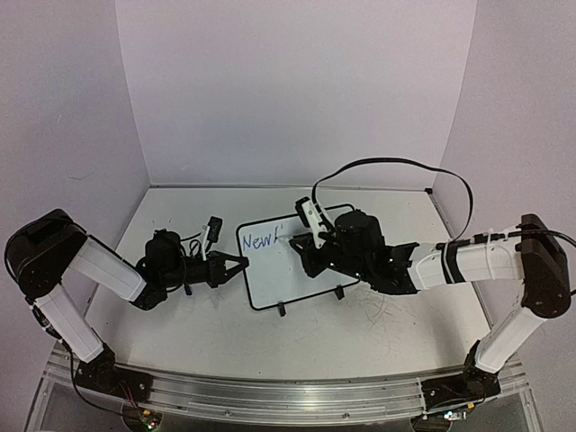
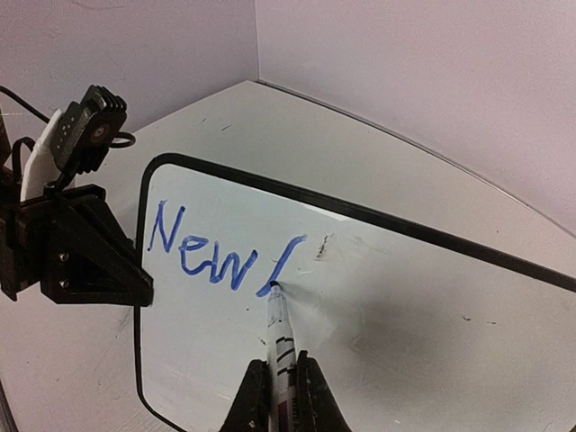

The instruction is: Write a sentence on the whiteboard

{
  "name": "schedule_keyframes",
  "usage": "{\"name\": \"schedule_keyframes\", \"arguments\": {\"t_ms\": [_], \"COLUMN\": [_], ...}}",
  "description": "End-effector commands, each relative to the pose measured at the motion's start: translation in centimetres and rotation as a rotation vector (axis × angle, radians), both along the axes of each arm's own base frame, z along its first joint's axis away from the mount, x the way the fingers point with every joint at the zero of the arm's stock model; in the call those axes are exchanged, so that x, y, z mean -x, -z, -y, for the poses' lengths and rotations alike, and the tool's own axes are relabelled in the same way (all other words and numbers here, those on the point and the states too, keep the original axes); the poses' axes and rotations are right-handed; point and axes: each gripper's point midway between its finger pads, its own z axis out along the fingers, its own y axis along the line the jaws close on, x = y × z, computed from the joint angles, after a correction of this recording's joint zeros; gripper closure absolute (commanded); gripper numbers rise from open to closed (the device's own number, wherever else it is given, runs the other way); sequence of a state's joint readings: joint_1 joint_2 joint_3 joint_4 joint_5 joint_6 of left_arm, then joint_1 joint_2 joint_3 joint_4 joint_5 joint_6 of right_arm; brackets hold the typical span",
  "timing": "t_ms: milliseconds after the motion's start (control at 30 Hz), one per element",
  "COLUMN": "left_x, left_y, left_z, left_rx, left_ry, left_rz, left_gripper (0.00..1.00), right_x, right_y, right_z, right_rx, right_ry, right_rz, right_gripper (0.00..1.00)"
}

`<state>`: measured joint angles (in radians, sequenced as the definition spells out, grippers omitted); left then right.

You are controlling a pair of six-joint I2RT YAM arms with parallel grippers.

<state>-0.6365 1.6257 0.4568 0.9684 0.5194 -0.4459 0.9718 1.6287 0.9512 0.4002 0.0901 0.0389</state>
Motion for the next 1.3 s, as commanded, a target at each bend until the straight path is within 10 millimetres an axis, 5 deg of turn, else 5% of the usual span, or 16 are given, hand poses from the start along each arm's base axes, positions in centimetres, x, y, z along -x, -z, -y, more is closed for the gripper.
{"name": "schedule_keyframes", "arguments": {"t_ms": [0,533,1267], "left_x": [-0.1,-0.1,0.0], "left_y": [0.8,1.0,1.0], "left_z": [0.4,0.4,0.3], "left_rx": [-0.035,-0.039,-0.043], "left_ry": [0.000,-0.001,-0.002], "left_rz": [-0.015,-0.018,-0.019], "left_gripper": [1.00,1.00,1.00], "right_x": [-1.6,-0.7,-0.4], "right_y": [-1.7,-0.4,1.0], "right_z": [1.3,2.4,0.6], "right_rx": [-0.033,-0.011,-0.011], "right_ry": [0.103,0.099,0.035], "right_rz": [0.036,0.000,-0.047], "right_gripper": [1.00,1.00,1.00]}}
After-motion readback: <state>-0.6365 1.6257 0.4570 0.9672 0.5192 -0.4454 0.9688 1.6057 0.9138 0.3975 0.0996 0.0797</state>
